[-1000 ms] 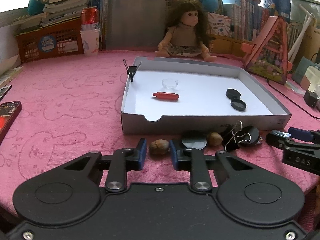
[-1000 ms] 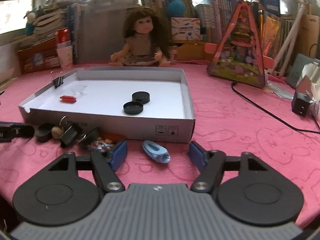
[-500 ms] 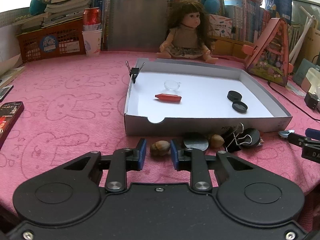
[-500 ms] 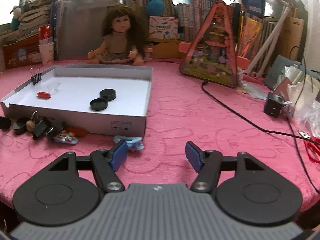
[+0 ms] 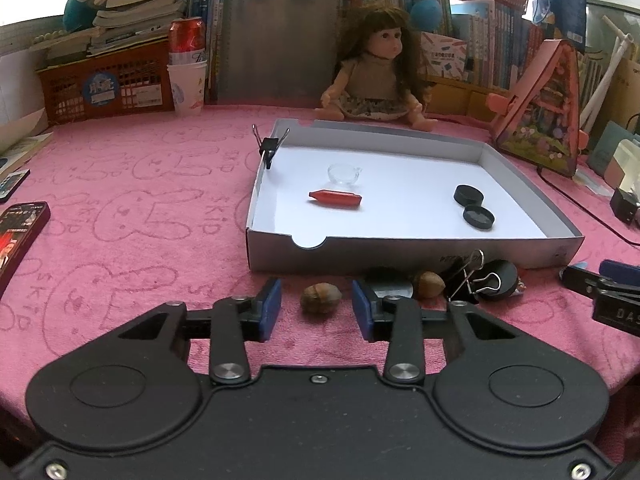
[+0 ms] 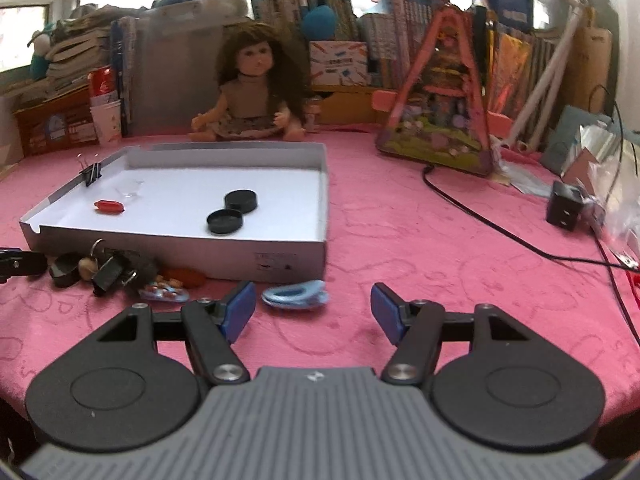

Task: Organize rigid objects
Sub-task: 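Close the left tool on the walnut while the right tool grips the light blue clip, then carry the walnut with the left tool while the right tool carries the blue clip over the tray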

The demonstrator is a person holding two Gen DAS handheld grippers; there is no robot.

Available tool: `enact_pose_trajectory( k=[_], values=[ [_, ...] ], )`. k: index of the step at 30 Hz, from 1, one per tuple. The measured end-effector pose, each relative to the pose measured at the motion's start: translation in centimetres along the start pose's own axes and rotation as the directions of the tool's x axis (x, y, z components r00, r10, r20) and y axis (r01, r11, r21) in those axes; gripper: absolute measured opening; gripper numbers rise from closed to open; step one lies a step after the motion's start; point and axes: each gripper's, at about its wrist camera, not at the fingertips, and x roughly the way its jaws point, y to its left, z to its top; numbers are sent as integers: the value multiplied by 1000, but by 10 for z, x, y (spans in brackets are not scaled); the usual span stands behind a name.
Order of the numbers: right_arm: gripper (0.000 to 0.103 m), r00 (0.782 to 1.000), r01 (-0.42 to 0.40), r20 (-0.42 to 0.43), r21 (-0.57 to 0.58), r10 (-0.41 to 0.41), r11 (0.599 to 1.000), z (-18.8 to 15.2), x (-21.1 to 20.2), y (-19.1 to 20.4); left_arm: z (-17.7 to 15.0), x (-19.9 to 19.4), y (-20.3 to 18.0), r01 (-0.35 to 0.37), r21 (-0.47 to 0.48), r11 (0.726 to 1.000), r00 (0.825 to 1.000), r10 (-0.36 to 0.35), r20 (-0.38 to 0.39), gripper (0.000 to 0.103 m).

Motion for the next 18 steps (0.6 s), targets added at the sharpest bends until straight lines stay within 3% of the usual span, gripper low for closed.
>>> enact_pose_trajectory(
  k=[7,9,11,12,18],
  values=[
    [75,1000,2,7,-23,-2,1000,-1,12,12,-3,5,-3,-5,-1,1000,1000,5,-5,33],
    [68,1000,-4,-1,-16,4,1000,-3,13,11,-3,5,-3,-3,4,1000,1000,3,-3,22],
    [48,1000,-9,2,-17,9,1000,-3,12,12,-4,5,-2,-7,1,1000,1000,7,-1,21],
    [44,1000,-12,1,-24,12,1000,-2,11,13,-3,4,-2,-4,-2,1000,1000,4,-3,21],
    [44,1000,-27,-4,-39,27,999,1,7,15,1,-6,-2,22,-3,1000,1000,-22,11,21]
  ],
)
